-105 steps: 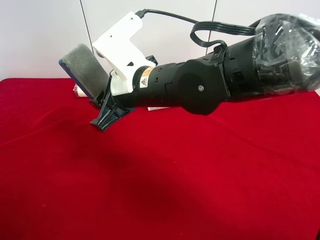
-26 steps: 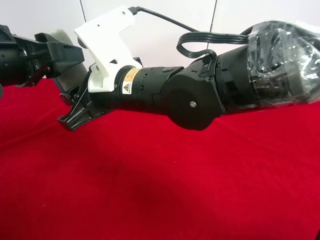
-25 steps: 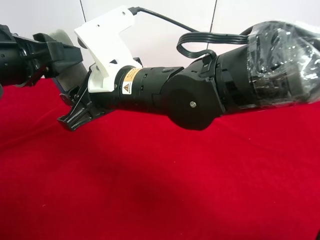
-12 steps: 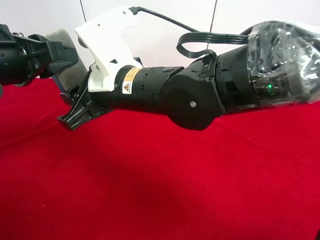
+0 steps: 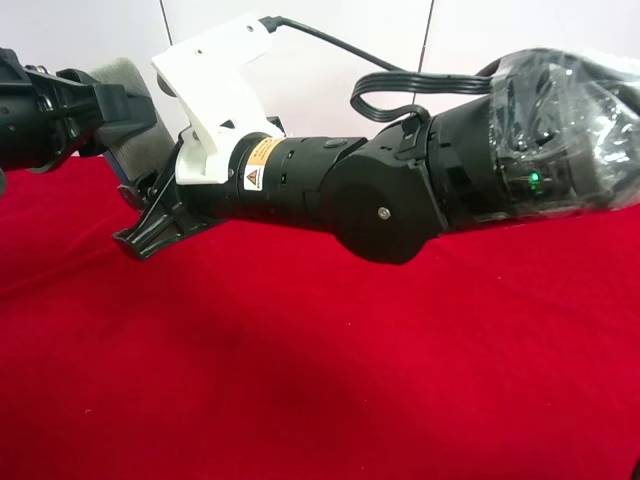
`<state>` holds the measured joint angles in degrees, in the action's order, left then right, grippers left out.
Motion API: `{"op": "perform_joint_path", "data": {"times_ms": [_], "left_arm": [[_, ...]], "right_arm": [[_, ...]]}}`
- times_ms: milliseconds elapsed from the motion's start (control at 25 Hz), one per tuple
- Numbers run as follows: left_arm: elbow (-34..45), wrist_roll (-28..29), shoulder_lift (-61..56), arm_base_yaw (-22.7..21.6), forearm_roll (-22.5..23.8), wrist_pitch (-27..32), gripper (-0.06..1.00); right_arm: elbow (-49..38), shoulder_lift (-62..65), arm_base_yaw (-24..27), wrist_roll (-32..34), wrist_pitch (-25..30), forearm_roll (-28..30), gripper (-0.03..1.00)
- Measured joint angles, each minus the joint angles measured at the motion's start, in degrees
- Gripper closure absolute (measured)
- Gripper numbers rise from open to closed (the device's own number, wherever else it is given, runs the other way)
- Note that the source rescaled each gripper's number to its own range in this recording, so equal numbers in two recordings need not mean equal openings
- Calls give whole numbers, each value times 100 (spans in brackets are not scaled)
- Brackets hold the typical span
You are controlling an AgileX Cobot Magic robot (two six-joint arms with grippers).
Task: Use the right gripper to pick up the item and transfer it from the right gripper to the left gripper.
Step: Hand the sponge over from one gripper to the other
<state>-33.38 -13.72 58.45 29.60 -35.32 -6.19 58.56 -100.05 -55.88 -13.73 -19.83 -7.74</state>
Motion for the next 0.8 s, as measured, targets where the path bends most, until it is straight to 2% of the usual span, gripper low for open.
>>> {"op": "perform_joint_path", "data": {"times_ms": [680,720,800], "left_arm": [[0,-7,0,0,9,0,94],[0,-7,0,0,9,0,94],[0,2,6,0,-2,34,94]], "right_arm": [[0,0,0,31,-16,5,91],[0,0,0,42,-27,5,83],[0,0,0,49,-230,0,42]]}}
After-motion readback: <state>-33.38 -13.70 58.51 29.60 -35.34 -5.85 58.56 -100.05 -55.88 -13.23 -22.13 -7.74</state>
